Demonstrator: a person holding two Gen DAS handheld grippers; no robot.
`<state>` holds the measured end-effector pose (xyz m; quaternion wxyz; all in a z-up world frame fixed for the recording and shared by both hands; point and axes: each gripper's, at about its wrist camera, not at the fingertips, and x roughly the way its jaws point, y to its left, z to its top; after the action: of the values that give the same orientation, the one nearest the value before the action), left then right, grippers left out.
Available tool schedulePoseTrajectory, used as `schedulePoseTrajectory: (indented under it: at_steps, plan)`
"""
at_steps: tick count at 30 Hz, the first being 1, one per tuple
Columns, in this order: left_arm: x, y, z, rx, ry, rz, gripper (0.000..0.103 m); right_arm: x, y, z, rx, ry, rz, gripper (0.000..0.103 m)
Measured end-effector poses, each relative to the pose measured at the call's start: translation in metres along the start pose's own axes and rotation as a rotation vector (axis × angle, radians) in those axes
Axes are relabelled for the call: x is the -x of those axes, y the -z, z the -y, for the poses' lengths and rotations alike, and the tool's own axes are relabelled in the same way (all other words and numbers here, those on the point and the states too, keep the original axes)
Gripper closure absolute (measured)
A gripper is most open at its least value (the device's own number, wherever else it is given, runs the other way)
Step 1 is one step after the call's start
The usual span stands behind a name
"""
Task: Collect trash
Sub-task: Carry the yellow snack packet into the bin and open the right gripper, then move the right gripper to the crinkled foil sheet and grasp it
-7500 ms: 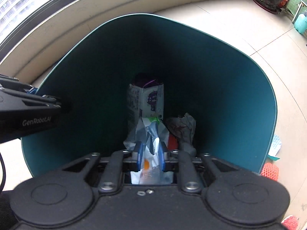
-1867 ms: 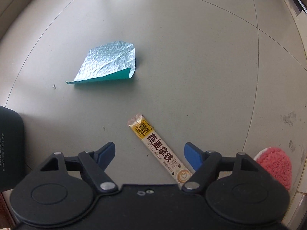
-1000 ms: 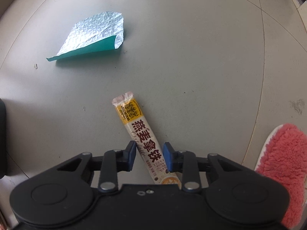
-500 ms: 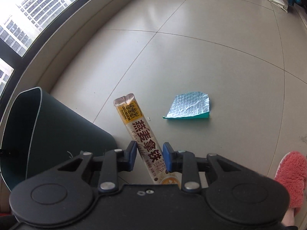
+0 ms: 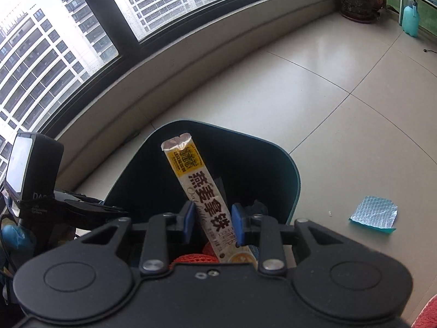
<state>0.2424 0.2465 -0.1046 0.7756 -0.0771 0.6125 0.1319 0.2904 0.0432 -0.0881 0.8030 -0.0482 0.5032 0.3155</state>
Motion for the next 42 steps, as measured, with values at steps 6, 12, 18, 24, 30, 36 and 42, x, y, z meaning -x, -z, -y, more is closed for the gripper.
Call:
schedulePoseTrajectory:
  at_steps: [6, 12, 18, 24, 30, 36, 42]
  plan:
    - [-0.002, 0.0, -0.002, 0.002, 0.007, -0.004, 0.083, -0.048, 0.001, -0.019, 0.041, 0.107, -0.09, 0.1]
    - [-0.002, 0.0, -0.003, 0.003, 0.018, -0.005, 0.083, -0.063, 0.009, -0.017, 0.044, 0.132, -0.135, 0.097]
    - [-0.003, 0.0, -0.004, -0.003, 0.018, -0.002, 0.083, -0.037, 0.002, -0.005, 0.037, 0.061, -0.112, 0.084]
    - [-0.003, 0.002, -0.003, -0.004, 0.018, -0.004, 0.083, 0.005, -0.002, 0.017, 0.021, 0.018, -0.051, 0.079]
    - [-0.003, 0.002, -0.004, -0.006, 0.015, 0.0, 0.083, 0.042, -0.004, 0.049, -0.059, 0.035, 0.04, 0.064]
    - [-0.004, 0.002, -0.002, -0.007, 0.015, 0.001, 0.083, 0.052, -0.005, 0.118, -0.202, 0.146, 0.097, 0.048]
    - [-0.004, 0.002, -0.001, 0.0, 0.008, -0.003, 0.083, 0.027, 0.004, 0.193, -0.306, 0.241, 0.074, 0.031]
